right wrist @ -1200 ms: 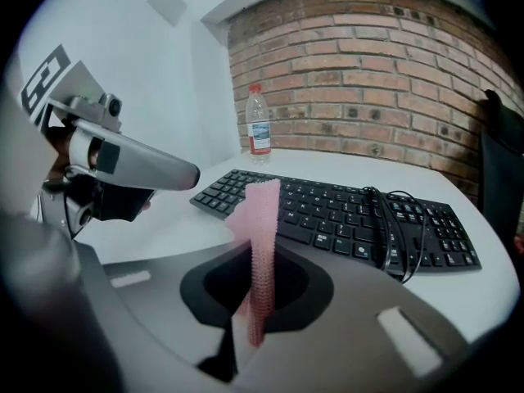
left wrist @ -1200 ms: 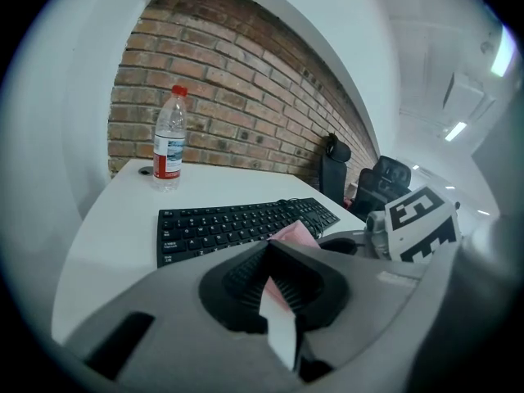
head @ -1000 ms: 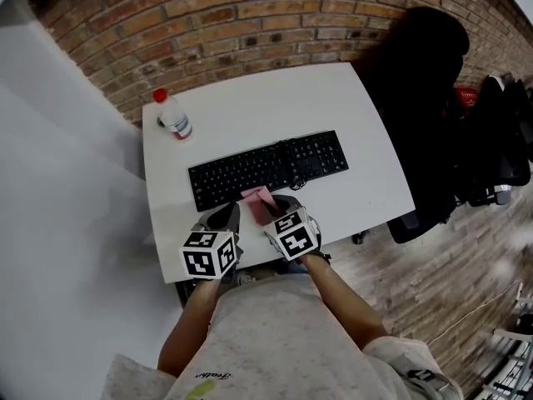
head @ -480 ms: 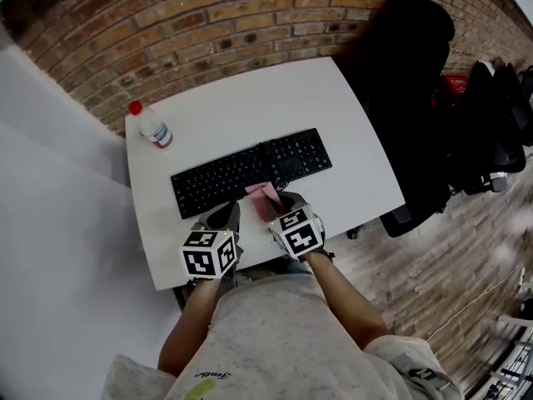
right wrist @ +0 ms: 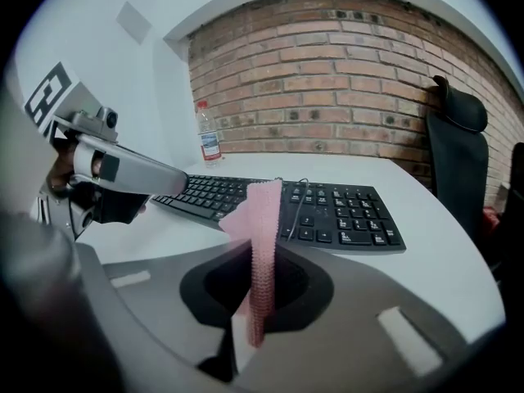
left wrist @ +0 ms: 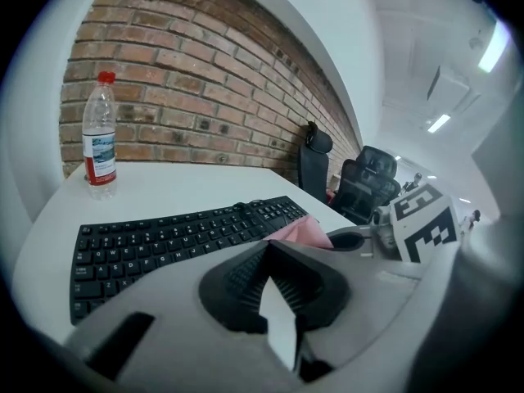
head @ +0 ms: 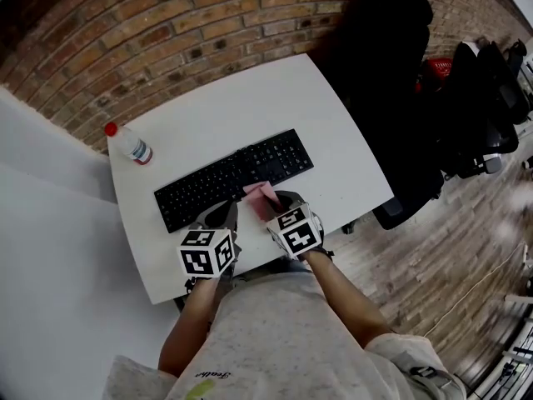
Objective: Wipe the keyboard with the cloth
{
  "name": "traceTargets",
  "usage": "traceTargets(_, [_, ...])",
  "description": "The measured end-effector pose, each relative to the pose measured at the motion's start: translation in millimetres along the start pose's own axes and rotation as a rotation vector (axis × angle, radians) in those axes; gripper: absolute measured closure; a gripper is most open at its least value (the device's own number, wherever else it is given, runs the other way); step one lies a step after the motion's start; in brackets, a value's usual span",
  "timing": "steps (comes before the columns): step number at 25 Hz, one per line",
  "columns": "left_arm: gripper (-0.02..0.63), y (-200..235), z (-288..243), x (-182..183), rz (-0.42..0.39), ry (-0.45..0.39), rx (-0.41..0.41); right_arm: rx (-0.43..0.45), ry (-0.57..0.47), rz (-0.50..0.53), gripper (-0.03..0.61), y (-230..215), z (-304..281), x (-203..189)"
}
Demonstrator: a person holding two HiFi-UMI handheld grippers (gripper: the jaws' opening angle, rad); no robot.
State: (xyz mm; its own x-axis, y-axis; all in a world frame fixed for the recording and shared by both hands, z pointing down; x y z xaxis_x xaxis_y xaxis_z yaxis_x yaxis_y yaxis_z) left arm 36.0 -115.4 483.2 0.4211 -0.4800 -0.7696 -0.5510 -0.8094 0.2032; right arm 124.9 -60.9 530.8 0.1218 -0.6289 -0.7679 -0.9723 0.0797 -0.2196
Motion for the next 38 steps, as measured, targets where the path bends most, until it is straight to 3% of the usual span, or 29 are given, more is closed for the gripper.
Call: traceTargets(38, [0.617,-69.4,-65.4,22.1,-0.087,0.048,-0.083,-0.135,-0.041,-0.123,0.555,-109.8,48.9,-23.1])
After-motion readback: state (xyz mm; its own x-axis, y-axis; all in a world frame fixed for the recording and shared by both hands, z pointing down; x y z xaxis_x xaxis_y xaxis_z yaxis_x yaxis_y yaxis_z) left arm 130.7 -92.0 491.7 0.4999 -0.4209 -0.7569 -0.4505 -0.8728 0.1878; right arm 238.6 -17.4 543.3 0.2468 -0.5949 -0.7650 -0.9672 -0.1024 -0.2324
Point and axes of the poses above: the fingertips, and each gripper's own axes: z backward along the fingers, y to its left, x out of its top, the point moved 3 cm from there along z, backward along the fingers, and after that the axes turned 11 degrees about x, right-handed, at the moved point
